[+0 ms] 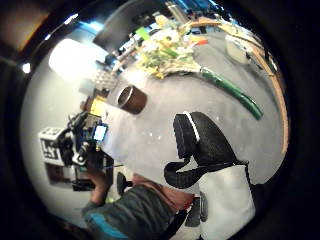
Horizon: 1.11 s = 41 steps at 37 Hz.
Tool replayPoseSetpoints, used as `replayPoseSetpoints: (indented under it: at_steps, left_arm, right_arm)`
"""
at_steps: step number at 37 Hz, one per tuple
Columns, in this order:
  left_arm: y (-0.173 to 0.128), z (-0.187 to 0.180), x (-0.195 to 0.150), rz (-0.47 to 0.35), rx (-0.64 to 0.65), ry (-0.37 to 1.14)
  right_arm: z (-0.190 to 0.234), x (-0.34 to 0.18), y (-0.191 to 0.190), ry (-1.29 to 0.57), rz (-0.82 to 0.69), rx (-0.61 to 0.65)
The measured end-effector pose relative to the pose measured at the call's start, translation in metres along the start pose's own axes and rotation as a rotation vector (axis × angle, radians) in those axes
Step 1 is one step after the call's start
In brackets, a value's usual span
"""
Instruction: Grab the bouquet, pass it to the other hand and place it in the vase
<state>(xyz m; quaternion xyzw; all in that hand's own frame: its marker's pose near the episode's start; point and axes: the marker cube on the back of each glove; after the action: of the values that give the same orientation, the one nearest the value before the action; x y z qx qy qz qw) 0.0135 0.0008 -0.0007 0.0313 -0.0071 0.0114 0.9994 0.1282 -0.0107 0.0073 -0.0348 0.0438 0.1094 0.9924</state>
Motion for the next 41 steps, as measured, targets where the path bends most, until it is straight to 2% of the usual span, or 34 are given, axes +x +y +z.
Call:
replayPoseSetpoints:
  at_steps: [6,11,17,22,26,30,34,36,38,41]
  left_arm:
    - [-0.002,0.009,0.001,0.006,-0.017,-0.004]
    - [-0.001,0.015,0.001,0.01,-0.032,-0.005]
    - [-0.001,0.021,-0.003,0.001,-0.049,-0.008]
    - [0.001,0.024,-0.005,-0.015,-0.07,0.0]
    - [0.002,0.029,-0.008,-0.024,-0.084,0.0]
    - [-0.001,0.036,-0.012,-0.026,-0.089,0.007]
    - [-0.002,0.038,-0.012,-0.029,-0.09,0.014]
    - [-0.003,0.039,-0.012,-0.03,-0.09,0.016]
    - [-0.003,0.04,-0.012,-0.029,-0.089,0.015]
    - [-0.002,0.039,-0.013,-0.027,-0.092,0.012]
  right_arm:
    - [0.036,0.033,-0.035,-0.008,0.079,-0.016]
    - [0.084,0.057,-0.061,-0.035,0.155,-0.052]
    - [0.127,0.072,-0.071,-0.079,0.229,-0.142]
    - [0.11,0.071,-0.041,-0.017,0.3,-0.218]
    - [0.098,0.061,-0.024,-0.061,0.306,-0.242]
    - [0.108,0.058,-0.033,-0.063,0.294,-0.196]
    - [0.16,0.066,-0.073,0.0,0.265,-0.132]
    - [0.173,0.068,-0.084,0.039,0.257,-0.088]
    - [0.159,0.064,-0.078,0.093,0.26,-0.04]
    - [0.11,0.054,-0.049,0.199,0.282,0.031]
